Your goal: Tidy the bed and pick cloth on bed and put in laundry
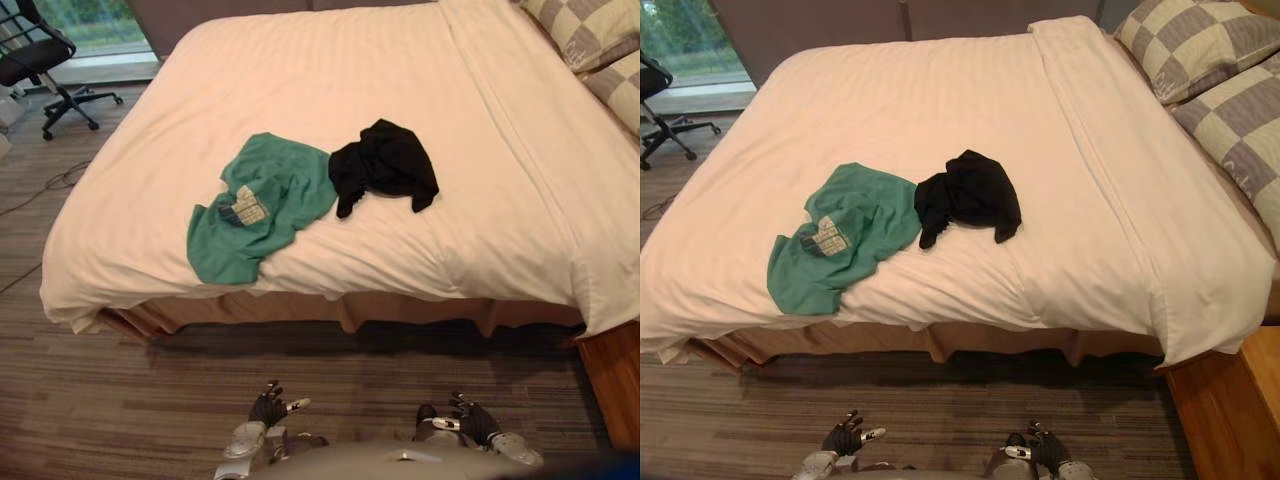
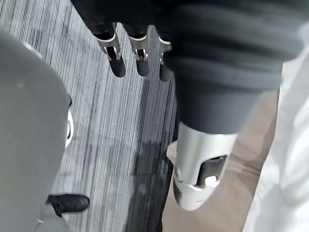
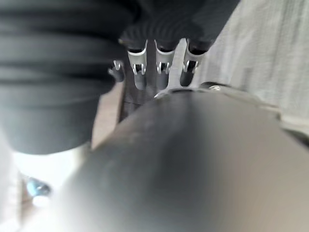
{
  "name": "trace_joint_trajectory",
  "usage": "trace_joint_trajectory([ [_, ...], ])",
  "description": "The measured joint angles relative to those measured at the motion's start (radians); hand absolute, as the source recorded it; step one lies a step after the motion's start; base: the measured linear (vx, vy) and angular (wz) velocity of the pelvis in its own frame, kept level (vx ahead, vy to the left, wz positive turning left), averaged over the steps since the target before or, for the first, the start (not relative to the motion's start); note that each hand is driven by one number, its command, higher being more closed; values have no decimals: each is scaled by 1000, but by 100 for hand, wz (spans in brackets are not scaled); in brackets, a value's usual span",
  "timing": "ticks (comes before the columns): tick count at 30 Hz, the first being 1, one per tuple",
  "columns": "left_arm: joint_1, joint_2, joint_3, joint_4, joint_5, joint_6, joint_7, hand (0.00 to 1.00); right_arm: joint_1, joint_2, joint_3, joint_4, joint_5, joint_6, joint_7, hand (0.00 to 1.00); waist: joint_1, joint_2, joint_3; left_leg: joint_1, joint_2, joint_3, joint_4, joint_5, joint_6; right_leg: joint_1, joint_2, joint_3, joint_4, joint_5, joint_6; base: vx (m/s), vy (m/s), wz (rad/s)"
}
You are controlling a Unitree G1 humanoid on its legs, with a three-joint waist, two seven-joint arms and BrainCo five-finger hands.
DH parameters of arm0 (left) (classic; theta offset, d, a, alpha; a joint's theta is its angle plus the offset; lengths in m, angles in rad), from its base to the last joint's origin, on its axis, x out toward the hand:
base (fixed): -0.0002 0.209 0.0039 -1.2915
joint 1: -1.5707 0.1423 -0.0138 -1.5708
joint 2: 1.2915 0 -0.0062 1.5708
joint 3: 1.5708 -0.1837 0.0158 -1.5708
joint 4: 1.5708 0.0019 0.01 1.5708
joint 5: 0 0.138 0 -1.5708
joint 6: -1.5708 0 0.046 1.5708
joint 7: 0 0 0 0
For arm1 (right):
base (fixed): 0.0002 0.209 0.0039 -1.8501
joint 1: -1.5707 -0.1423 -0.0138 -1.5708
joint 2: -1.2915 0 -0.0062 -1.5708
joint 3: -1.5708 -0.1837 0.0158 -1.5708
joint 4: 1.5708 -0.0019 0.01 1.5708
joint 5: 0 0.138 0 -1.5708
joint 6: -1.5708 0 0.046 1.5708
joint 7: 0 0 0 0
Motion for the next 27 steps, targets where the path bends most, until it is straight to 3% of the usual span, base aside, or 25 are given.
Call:
trace_joint_trajectory([
  [2,-5,24,-25,1,2,16,3,0,-8,10,7,6,-10,1,-1,0,-9,-7,2,11,17,-39,2,-6,10,-10,37,2,10,-27,5,131,-33,4],
  [4,-31,46,-26,10,6,49,1,0,-16,34,13,6,-9,2,1,0,-24,-35,16,0,41,-64,3,-9,5,7,129,-15,-123,-27,-18,121,-95,21],
  [7,-42,26,-8,19,34,81,-1,0,-22,24,11,17,-5,2,8,0,-27,-28,26,6,46,-65,-11,-12,-8,41,146,-29,-168,-25,-39,116,-33,-2],
  [9,-45,6,16,19,44,91,0,0,-23,16,10,16,27,2,10,0,-37,-13,40,39,48,-66,-35,-9,-11,30,141,-4,-83,-51,-43,74,35,10],
  [11,-42,6,20,18,44,97,3,0,-14,18,14,16,47,3,10,0,-39,-19,36,58,40,-72,-50,-6,-16,20,124,13,-17,-86,-42,27,56,31],
  [15,-30,-1,69,17,41,110,11,0,-4,18,46,16,136,35,13,0,-24,-35,18,52,39,-72,-53,-1,-25,44,120,-8,-68,-142,-46,15,-12,14],
  [17,-23,-3,92,7,30,108,26,0,12,32,25,16,163,49,16,0,-28,-42,12,-3,67,-58,80,-7,-34,89,123,-33,-124,-149,-50,-14,-47,36],
  [19,-16,-3,111,-26,1,110,31,0,33,46,1,-6,173,53,29,0,-21,-47,4,-134,141,-56,396,-12,-29,149,134,-49,-196,-135,-56,-44,-119,30],
  [21,-1,-23,151,-44,-4,105,38,0,57,19,-1,-26,169,53,49,0,-9,-6,-13,-255,280,-42,700,-12,-17,232,186,-59,-256,-121,-88,128,-63,-9],
  [22,1,-31,151,-44,-3,99,42,0,63,14,-2,-28,168,53,52,0,-6,3,-21,-264,306,-25,725,-26,-20,248,189,-58,-266,-121,-91,176,-5,-27],
  [25,-4,-34,147,-52,2,94,15,0,62,10,-1,-29,139,59,68,0,2,4,-24,-288,319,68,574,-31,-18,286,168,-15,-295,-112,-72,99,69,-46],
  [26,-5,-33,147,-53,4,94,3,0,62,10,-1,-32,136,62,74,0,3,3,-23,-292,304,91,485,-23,-15,285,159,1,-303,-110,-63,-94,119,-50],
  [27,-5,-33,147,-51,14,95,-13,0,61,10,-2,-42,128,64,84,0,2,5,-25,-295,263,114,305,26,-12,286,143,21,-312,-105,-38,-160,145,-40],
])
